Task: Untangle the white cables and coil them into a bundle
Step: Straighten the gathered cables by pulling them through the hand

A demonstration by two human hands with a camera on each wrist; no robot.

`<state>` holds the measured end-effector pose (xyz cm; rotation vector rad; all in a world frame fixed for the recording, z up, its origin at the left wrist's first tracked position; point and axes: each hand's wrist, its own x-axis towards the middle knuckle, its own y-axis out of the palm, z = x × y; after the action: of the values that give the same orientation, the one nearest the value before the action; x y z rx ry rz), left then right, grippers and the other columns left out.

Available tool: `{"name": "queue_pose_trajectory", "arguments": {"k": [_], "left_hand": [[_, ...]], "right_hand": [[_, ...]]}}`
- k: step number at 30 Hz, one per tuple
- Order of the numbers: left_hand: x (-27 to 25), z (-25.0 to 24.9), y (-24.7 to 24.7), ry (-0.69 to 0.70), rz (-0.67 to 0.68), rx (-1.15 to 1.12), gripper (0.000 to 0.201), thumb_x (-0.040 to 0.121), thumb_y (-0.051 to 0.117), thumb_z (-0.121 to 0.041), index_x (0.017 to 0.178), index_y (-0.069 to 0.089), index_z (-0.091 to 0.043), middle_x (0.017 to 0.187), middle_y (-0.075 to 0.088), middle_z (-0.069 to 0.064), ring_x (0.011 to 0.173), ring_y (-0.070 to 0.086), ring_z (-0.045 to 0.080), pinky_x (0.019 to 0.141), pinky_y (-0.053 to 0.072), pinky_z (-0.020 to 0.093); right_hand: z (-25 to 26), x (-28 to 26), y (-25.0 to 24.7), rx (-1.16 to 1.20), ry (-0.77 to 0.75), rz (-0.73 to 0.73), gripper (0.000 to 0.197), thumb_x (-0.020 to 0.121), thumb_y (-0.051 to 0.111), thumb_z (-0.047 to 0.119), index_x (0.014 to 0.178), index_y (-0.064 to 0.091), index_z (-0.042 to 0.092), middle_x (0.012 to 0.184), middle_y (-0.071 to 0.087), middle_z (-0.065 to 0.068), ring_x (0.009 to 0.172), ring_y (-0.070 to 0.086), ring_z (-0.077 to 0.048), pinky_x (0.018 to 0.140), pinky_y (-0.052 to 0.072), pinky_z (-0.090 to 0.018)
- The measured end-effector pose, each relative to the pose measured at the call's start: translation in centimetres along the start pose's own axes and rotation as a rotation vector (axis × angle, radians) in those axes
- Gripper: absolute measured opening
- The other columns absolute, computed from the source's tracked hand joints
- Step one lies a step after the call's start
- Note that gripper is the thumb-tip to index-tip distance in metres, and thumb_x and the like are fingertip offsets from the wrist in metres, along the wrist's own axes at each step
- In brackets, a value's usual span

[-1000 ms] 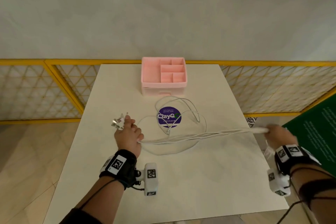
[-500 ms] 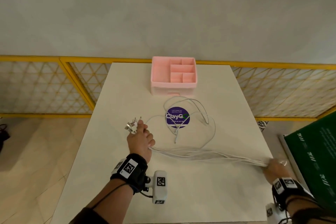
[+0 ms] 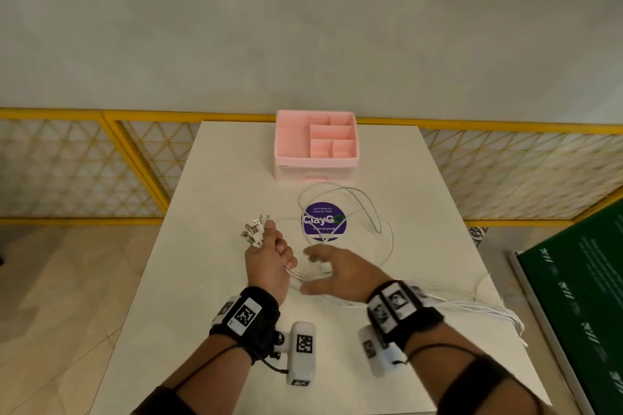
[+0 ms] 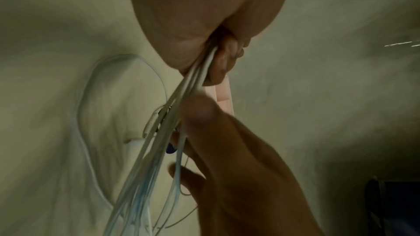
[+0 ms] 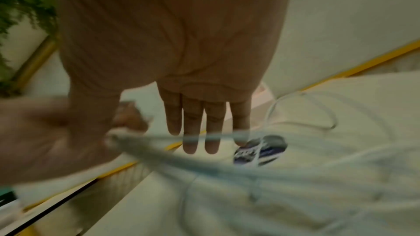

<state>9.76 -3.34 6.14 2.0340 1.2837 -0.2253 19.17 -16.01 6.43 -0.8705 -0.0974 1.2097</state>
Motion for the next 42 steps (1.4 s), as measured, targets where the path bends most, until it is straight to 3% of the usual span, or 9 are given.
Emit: {"name": "queue_pose_trajectory", "arguments": {"k": [4, 11, 15, 20, 22, 29, 33, 37, 42], "left_hand": [[-0.3, -1.0, -0.3, -0.002, 0.044, -0.023, 0.036, 0.100, 0.058, -0.035, 0.075, 0.058, -0.008, 0.055, 0.046, 0.001, 0.043, 0.043, 0.013, 0.042, 0.039, 0.023], [-0.4, -1.3, -2.2, -0.021, 0.151, 0.036, 0.035, 0.099, 0.057, -0.037, 0.115, 0.065, -0.006, 0.067, 0.061, 0.007, 0.043, 0.044, 0.013, 0.044, 0.040, 0.024], [-0.7, -1.1, -2.1, -0.003, 0.196, 0.076, 0.036, 0.101, 0.052, -0.039, 0.105, 0.063, -0.005, 0.059, 0.041, 0.001, 0.043, 0.031, 0.010, 0.044, 0.027, 0.024], [-1.5, -1.1, -1.2, -0.004, 0.247, 0.139, 0.031, 0.102, 0.052, -0.038, 0.092, 0.060, -0.010, 0.058, 0.036, 0.000, 0.043, 0.028, 0.011, 0.045, 0.025, 0.023], [-1.9, -1.0, -0.7, -0.006, 0.270, 0.181, 0.028, 0.103, 0.050, -0.033, 0.089, 0.058, -0.010, 0.057, 0.039, 0.002, 0.043, 0.031, 0.012, 0.045, 0.027, 0.023], [-2.2, -1.6, -0.7, -0.029, 0.308, 0.246, 0.027, 0.106, 0.044, -0.016, 0.087, 0.061, -0.006, 0.054, 0.047, 0.007, 0.042, 0.042, 0.014, 0.044, 0.037, 0.025], [-2.4, -1.5, -1.6, -0.077, 0.353, 0.273, 0.019, 0.104, 0.044, -0.008, 0.088, 0.054, -0.008, 0.060, 0.049, 0.007, 0.045, 0.040, 0.014, 0.047, 0.033, 0.024], [-2.3, -1.0, -1.9, -0.055, 0.347, 0.338, 0.024, 0.097, 0.050, 0.004, 0.077, 0.051, -0.010, 0.059, 0.046, 0.006, 0.042, 0.036, 0.013, 0.045, 0.030, 0.022], [-1.7, -0.7, -2.0, 0.029, 0.287, 0.378, 0.018, 0.094, 0.050, 0.011, 0.085, 0.059, -0.002, 0.051, 0.048, 0.008, 0.040, 0.044, 0.018, 0.042, 0.038, 0.026]], "right_hand": [[2.2, 1.4, 4.2, -0.068, -0.098, 0.019, 0.038, 0.100, 0.049, 0.045, 0.114, 0.057, 0.010, 0.099, 0.068, -0.014, 0.080, 0.057, -0.018, 0.075, 0.043, -0.031], [1.7, 0.8, 5.1, -0.113, -0.137, 0.032, 0.027, 0.103, 0.043, 0.042, 0.100, 0.052, 0.018, 0.087, 0.061, -0.007, 0.078, 0.054, -0.020, 0.075, 0.044, -0.034], [1.8, 0.9, 2.8, 0.091, -0.049, 0.104, 0.014, 0.085, 0.062, 0.039, 0.096, 0.057, 0.033, 0.095, 0.063, 0.009, 0.089, 0.061, -0.015, 0.082, 0.048, -0.032], [4.7, 2.4, -0.9, 0.629, -0.006, -0.262, 0.047, 0.094, 0.058, 0.038, 0.137, 0.052, 0.023, 0.121, 0.064, 0.007, 0.115, 0.059, -0.011, 0.105, 0.042, -0.032], [6.1, 3.1, -1.3, 0.574, -0.040, -0.260, 0.050, 0.099, 0.054, 0.038, 0.145, 0.043, 0.020, 0.116, 0.065, 0.008, 0.105, 0.064, -0.009, 0.104, 0.045, -0.034], [7.4, 3.3, -0.5, 0.374, -0.156, -0.250, 0.035, 0.103, 0.045, 0.028, 0.137, 0.054, 0.021, 0.107, 0.072, -0.003, 0.048, 0.062, -0.015, 0.058, 0.054, -0.027], [7.2, 2.9, -0.9, 0.364, -0.154, -0.218, 0.027, 0.101, 0.050, 0.019, 0.123, 0.065, 0.017, 0.082, 0.072, -0.006, 0.055, 0.062, -0.017, 0.061, 0.055, -0.026], [7.2, 2.9, -1.2, 0.287, -0.175, -0.216, 0.029, 0.100, 0.051, 0.014, 0.123, 0.068, 0.013, 0.104, 0.073, 0.000, 0.087, 0.066, -0.004, 0.083, 0.050, -0.016], [7.3, 2.1, -0.6, 0.183, -0.203, -0.155, 0.033, 0.103, 0.044, 0.015, 0.130, 0.062, 0.014, 0.081, 0.073, -0.007, 0.054, 0.062, 0.004, 0.077, 0.050, -0.019]]}}
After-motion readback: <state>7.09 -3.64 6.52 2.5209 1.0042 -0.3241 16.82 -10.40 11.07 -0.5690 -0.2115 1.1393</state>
